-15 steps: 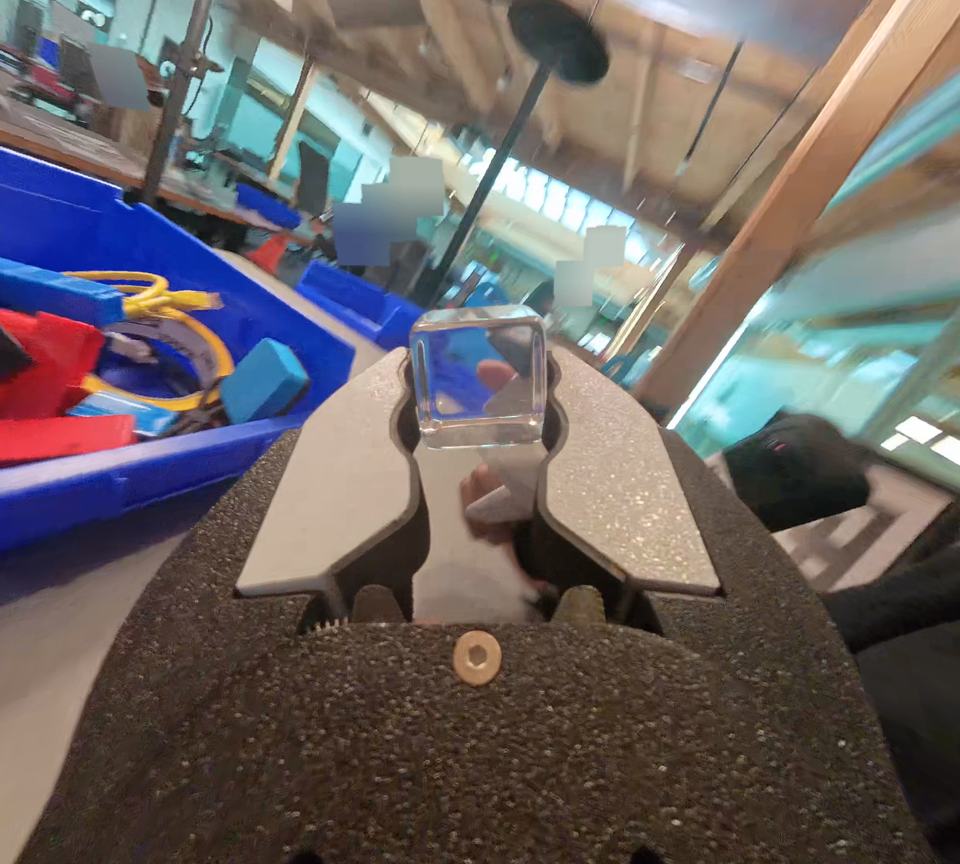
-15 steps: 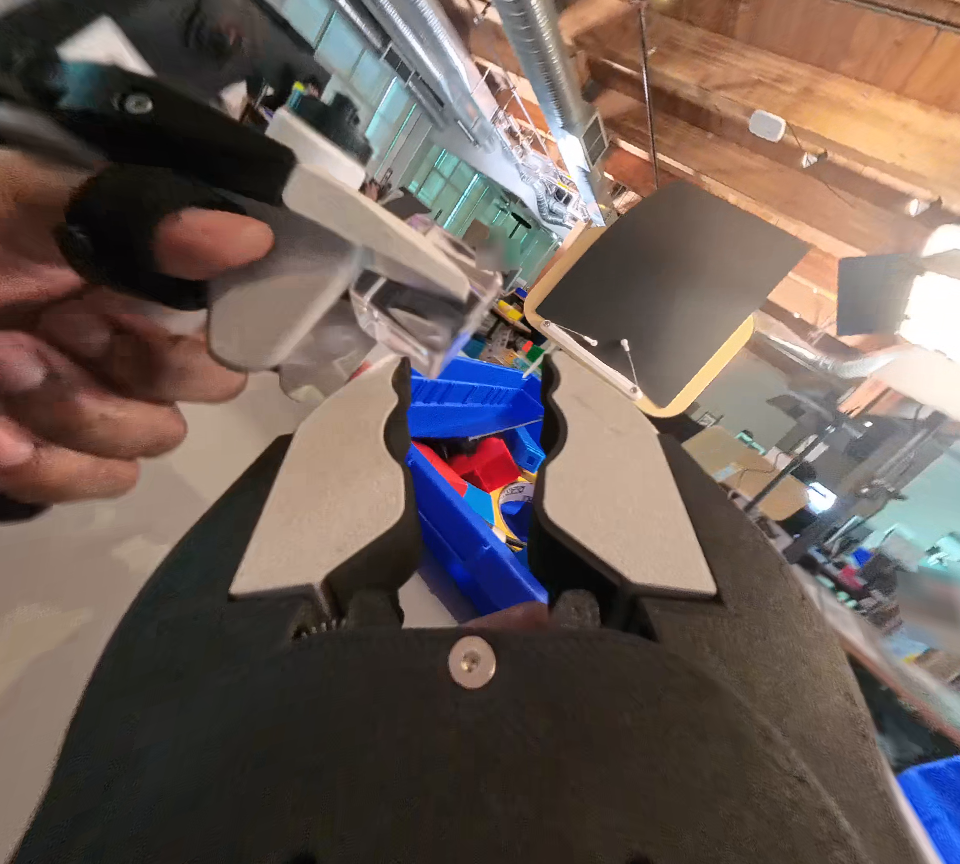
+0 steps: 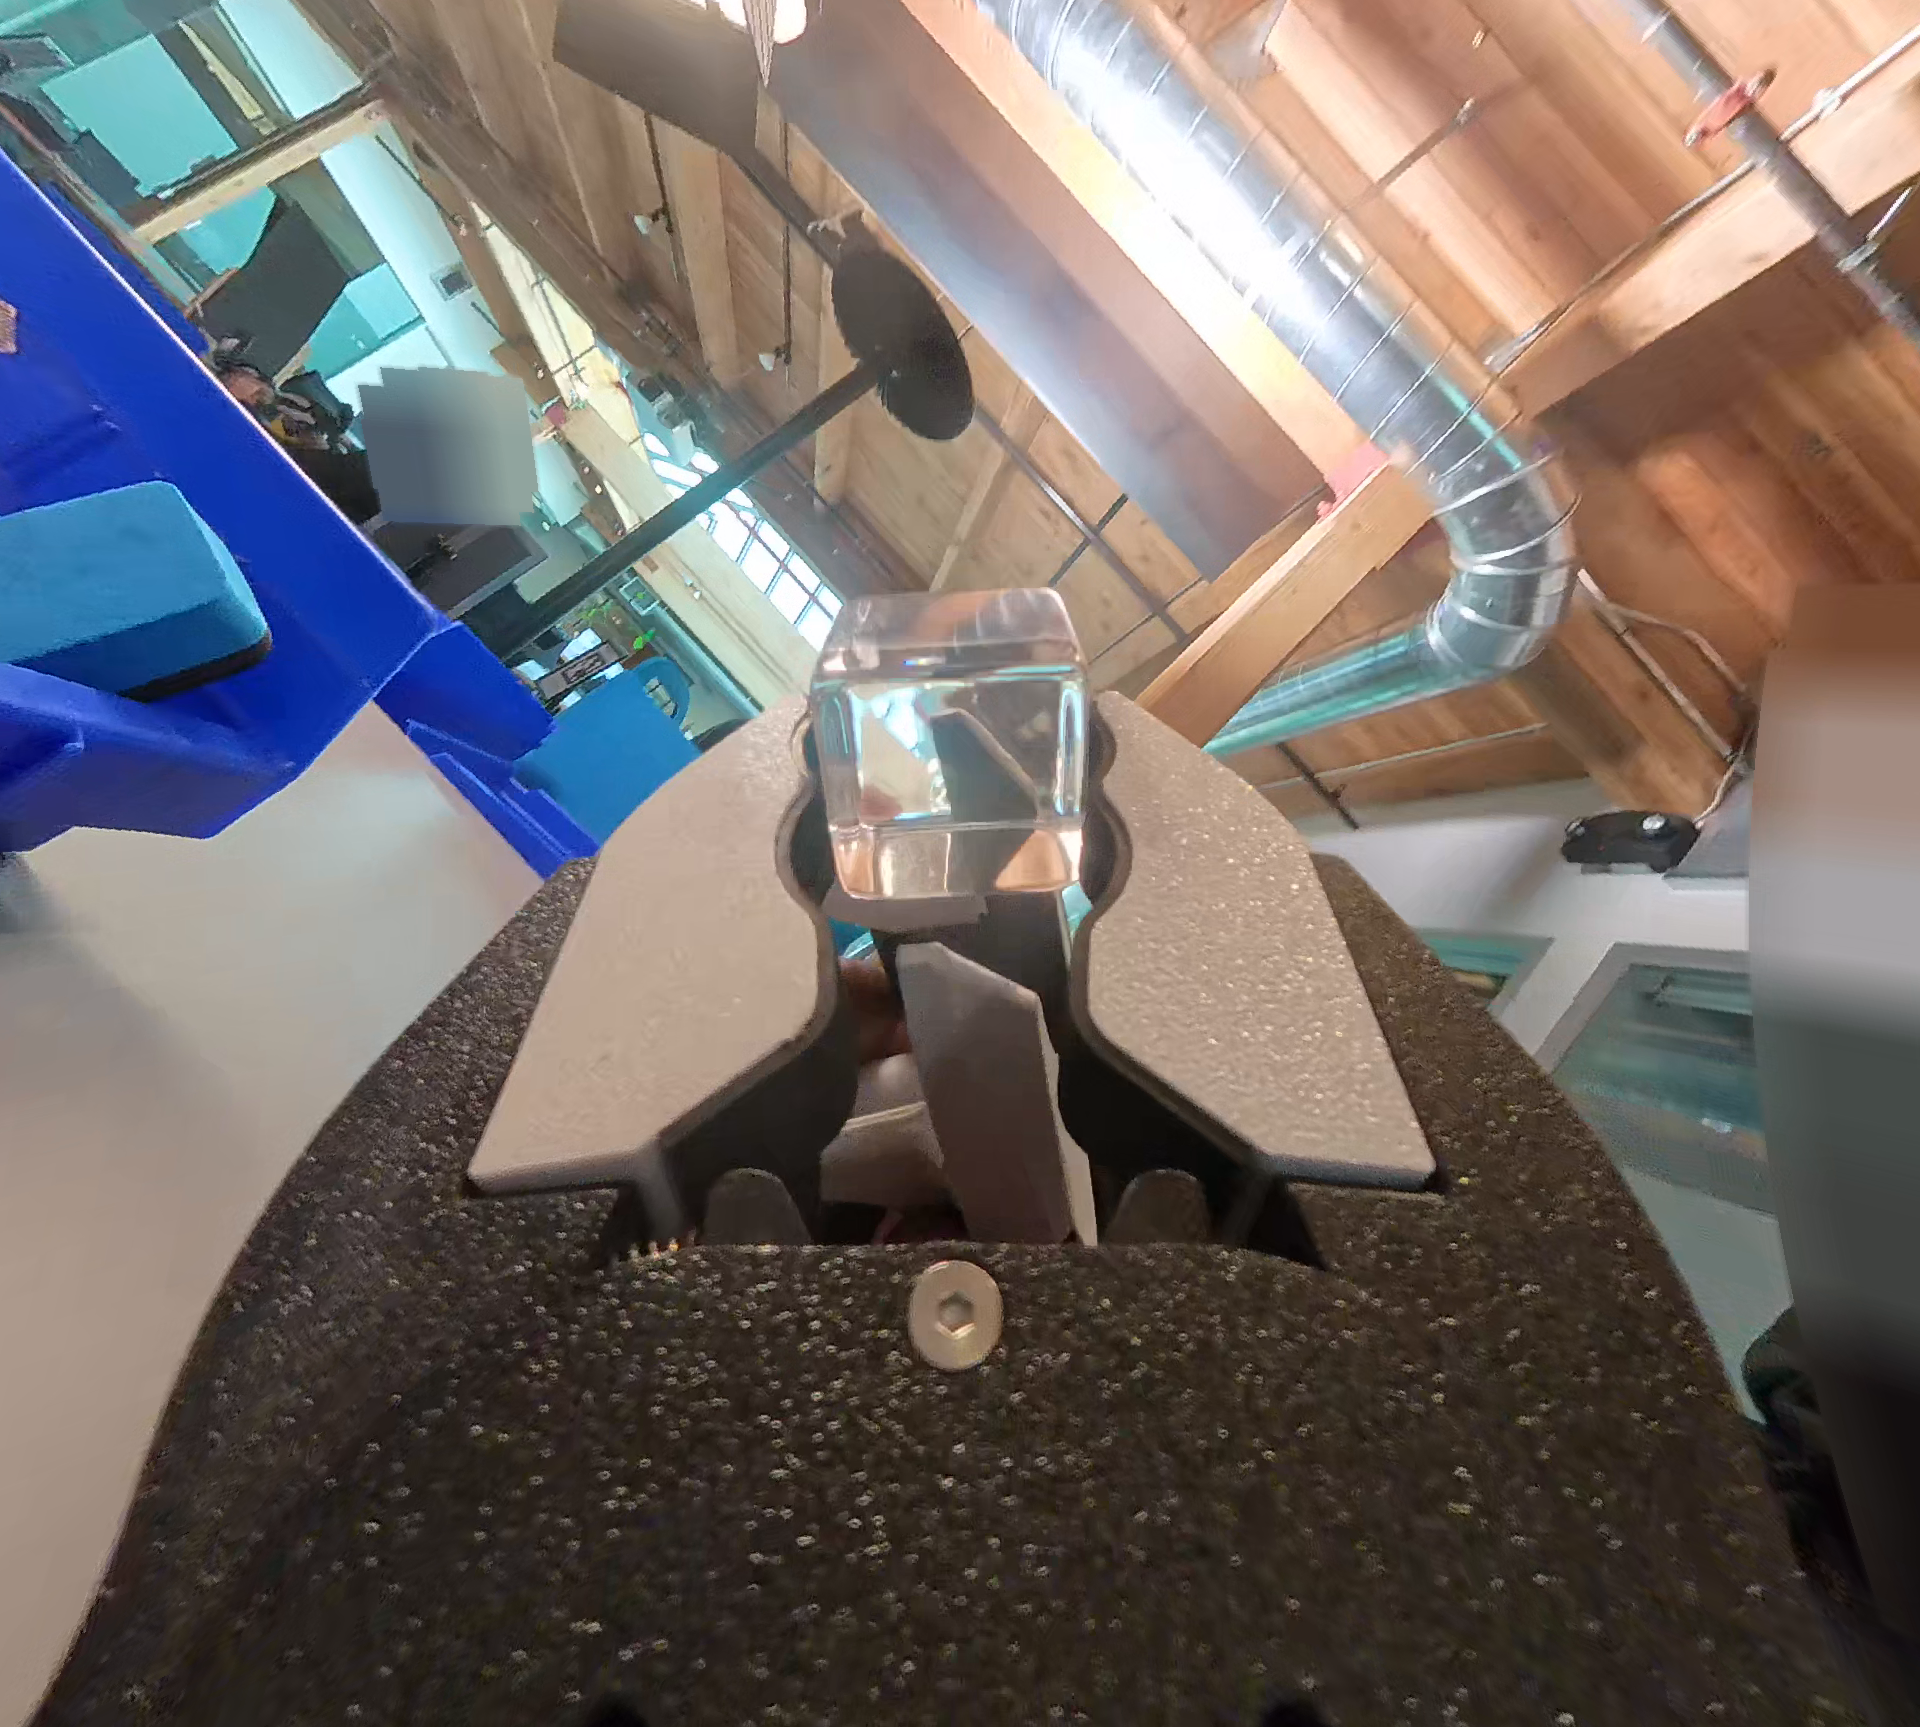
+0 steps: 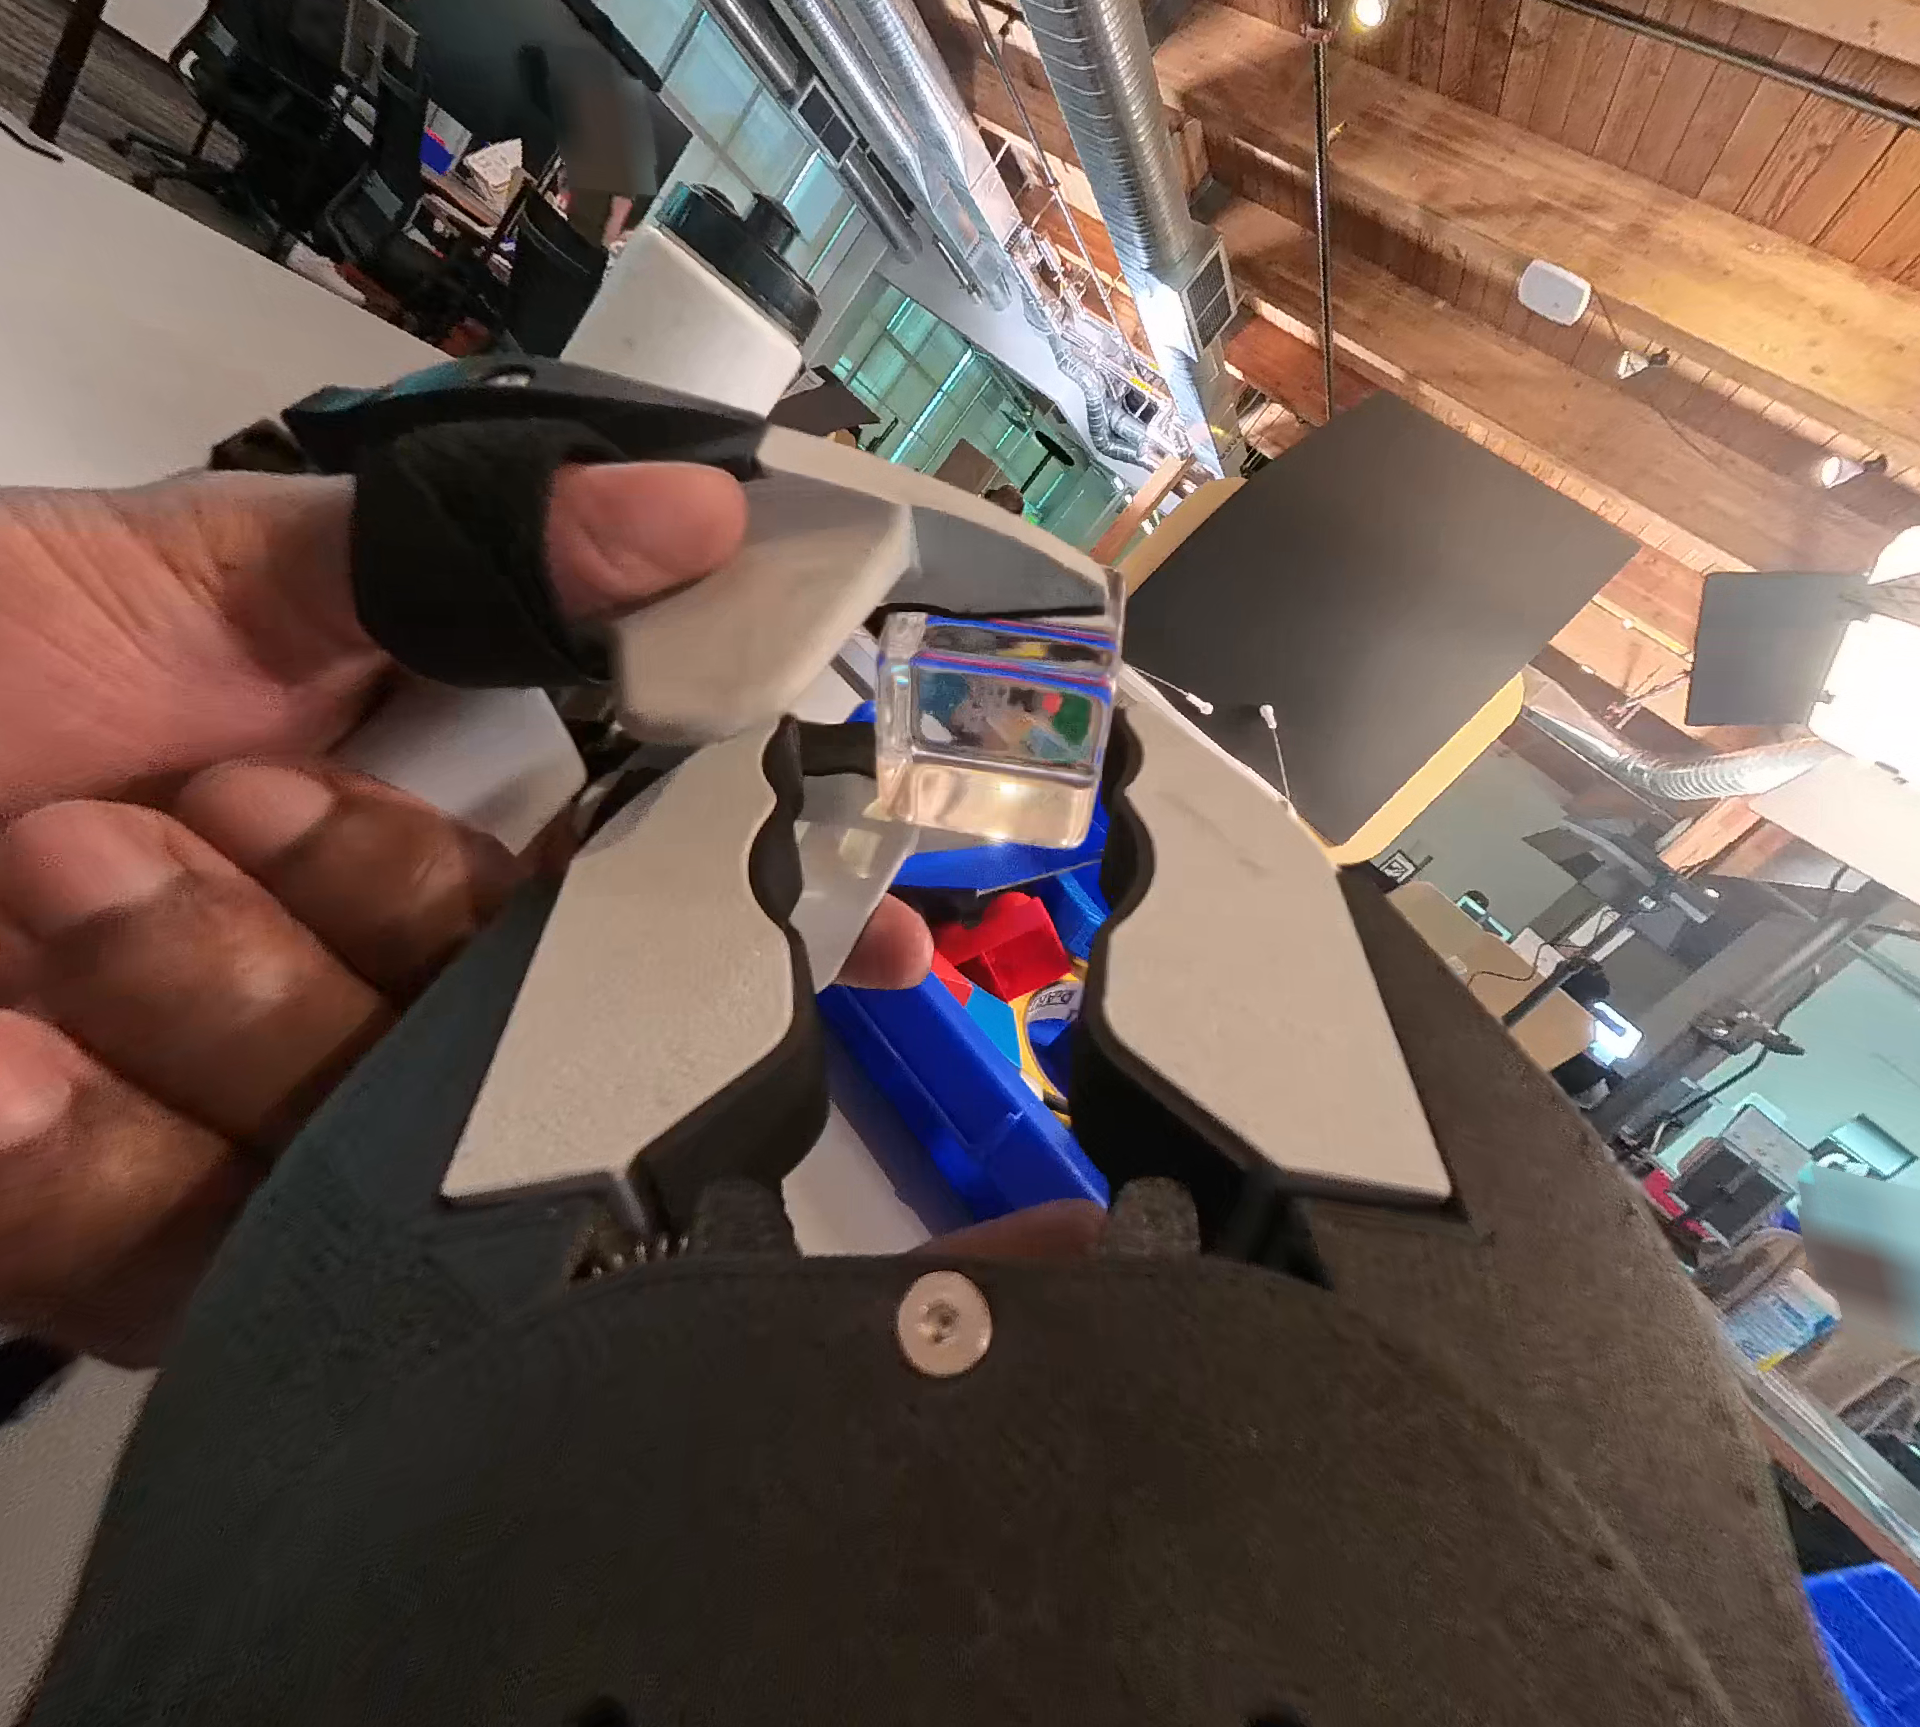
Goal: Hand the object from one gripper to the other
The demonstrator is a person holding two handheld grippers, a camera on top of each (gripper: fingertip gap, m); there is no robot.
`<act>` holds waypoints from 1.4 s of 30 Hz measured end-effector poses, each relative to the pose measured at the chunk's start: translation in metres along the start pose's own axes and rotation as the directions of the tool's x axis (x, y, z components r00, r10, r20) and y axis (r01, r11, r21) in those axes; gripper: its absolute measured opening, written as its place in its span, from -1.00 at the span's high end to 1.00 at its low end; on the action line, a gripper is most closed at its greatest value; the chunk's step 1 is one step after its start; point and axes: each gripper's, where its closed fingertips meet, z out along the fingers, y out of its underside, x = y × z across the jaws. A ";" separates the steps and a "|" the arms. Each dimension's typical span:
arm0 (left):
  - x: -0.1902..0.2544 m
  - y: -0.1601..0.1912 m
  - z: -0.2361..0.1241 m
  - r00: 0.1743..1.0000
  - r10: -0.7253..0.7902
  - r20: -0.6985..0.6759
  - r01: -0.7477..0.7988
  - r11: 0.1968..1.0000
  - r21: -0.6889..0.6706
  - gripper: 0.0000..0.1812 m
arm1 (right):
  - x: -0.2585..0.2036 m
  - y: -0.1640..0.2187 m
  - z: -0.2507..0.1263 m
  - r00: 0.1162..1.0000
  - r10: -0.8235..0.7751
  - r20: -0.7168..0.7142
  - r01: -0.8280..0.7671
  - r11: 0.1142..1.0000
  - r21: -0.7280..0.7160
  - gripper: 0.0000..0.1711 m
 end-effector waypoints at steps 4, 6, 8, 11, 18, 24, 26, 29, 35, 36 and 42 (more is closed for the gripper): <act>-0.001 0.012 0.003 0.998 0.061 0.031 -0.057 0.992 -0.109 0.50 | 0.006 0.000 -0.002 1.000 0.002 0.014 -0.002 1.000 0.010 0.36; -0.001 0.016 0.004 0.996 0.077 0.038 -0.070 0.987 -0.146 0.49 | 0.011 0.001 -0.005 0.999 -0.013 0.031 0.012 1.000 0.028 0.45; -0.001 0.020 0.004 0.994 0.102 0.042 -0.093 0.977 -0.192 0.50 | 0.011 0.001 -0.007 0.998 -0.033 0.062 0.031 0.999 0.043 0.49; -0.003 0.027 0.002 0.981 0.188 0.046 -0.166 0.939 -0.302 0.50 | 0.011 0.002 -0.010 0.992 -0.077 0.098 0.072 0.996 0.054 0.49; -0.001 0.005 -0.013 0.725 0.685 0.067 -0.585 0.665 -0.464 0.35 | 0.015 0.009 -0.014 0.986 -0.075 0.150 0.071 0.997 0.032 0.50; -0.008 0.001 -0.020 0.372 0.919 0.132 -0.670 0.365 -0.646 0.31 | 0.014 0.022 -0.007 0.974 -0.211 0.085 0.218 0.972 -0.088 0.49; -0.010 0.008 -0.019 0.291 0.950 0.114 -0.669 0.287 -0.685 0.27 | 0.009 0.023 -0.005 0.965 -0.249 0.085 0.257 0.960 -0.108 0.49; -0.022 0.015 -0.022 0.206 0.973 0.103 -0.630 0.213 -0.747 0.28 | -0.001 0.020 -0.005 0.951 -0.292 0.099 0.302 0.948 -0.102 0.49; -0.029 0.015 -0.022 0.137 0.988 0.065 -0.648 0.139 -0.749 0.49 | -0.005 0.016 -0.006 0.948 -0.300 0.102 0.307 0.949 -0.068 0.49; -0.028 0.014 -0.021 0.117 0.992 0.048 -0.663 0.114 -0.740 0.49 | -0.005 0.017 -0.006 0.954 -0.276 0.117 0.285 0.956 -0.069 0.49; -0.027 -0.013 -0.022 -0.312 0.946 -0.090 -0.678 -0.288 -0.676 0.48 | -0.013 0.033 -0.015 0.924 0.111 0.365 -0.046 0.982 -0.182 0.42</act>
